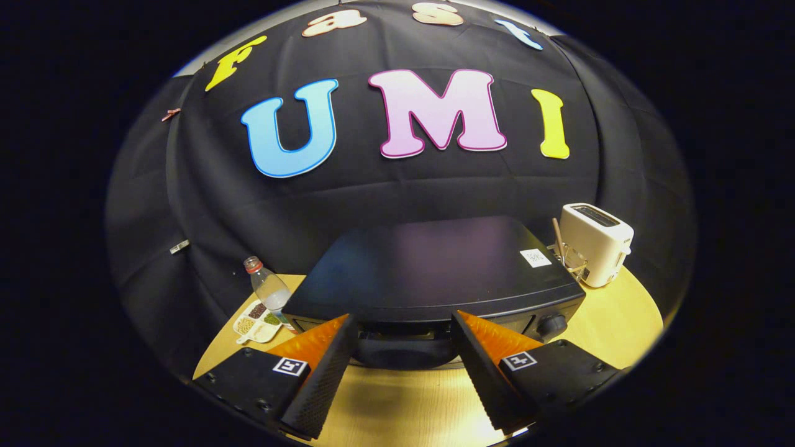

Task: Open the toaster oven, put the food inside, and close the toaster oven door.

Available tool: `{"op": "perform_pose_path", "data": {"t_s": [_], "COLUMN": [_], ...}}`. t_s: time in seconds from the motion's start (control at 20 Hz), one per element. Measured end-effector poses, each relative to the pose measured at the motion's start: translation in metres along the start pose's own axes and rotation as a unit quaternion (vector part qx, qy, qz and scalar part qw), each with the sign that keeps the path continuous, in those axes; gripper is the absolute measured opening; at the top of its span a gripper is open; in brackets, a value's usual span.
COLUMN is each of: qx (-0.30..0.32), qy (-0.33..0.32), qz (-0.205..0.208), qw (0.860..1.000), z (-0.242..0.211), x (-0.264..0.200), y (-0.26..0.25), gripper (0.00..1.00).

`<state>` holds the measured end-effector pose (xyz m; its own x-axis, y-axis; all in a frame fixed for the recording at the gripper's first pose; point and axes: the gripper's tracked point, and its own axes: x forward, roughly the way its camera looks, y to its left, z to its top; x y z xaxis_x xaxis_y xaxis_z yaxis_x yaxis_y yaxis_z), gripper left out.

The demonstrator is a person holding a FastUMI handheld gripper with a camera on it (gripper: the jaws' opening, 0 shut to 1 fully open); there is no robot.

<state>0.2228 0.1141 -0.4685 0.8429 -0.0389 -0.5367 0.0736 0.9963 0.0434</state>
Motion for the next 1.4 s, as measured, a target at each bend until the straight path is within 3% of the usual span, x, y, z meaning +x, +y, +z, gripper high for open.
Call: {"op": "perform_pose_path", "data": {"t_s": [0.35, 0.5, 0.7, 0.95, 1.4], "qx": [-0.03, -0.026, -0.066, -0.006, 0.017], "qy": [0.027, 0.07, 0.13, 0.23, 0.225], "qz": [-0.023, -0.016, -0.006, 0.011, -0.004], "qw": [0.999, 0.997, 0.989, 0.973, 0.974], "z": [-0.018, -0.049, -0.096, -0.167, -0.151], "x": [-0.013, -0.037, -0.065, -0.085, -0.085], "y": [-0.004, -0.005, -0.009, -0.004, -0.035], "gripper": [0.96, 0.96, 0.94, 0.98, 0.97]}}
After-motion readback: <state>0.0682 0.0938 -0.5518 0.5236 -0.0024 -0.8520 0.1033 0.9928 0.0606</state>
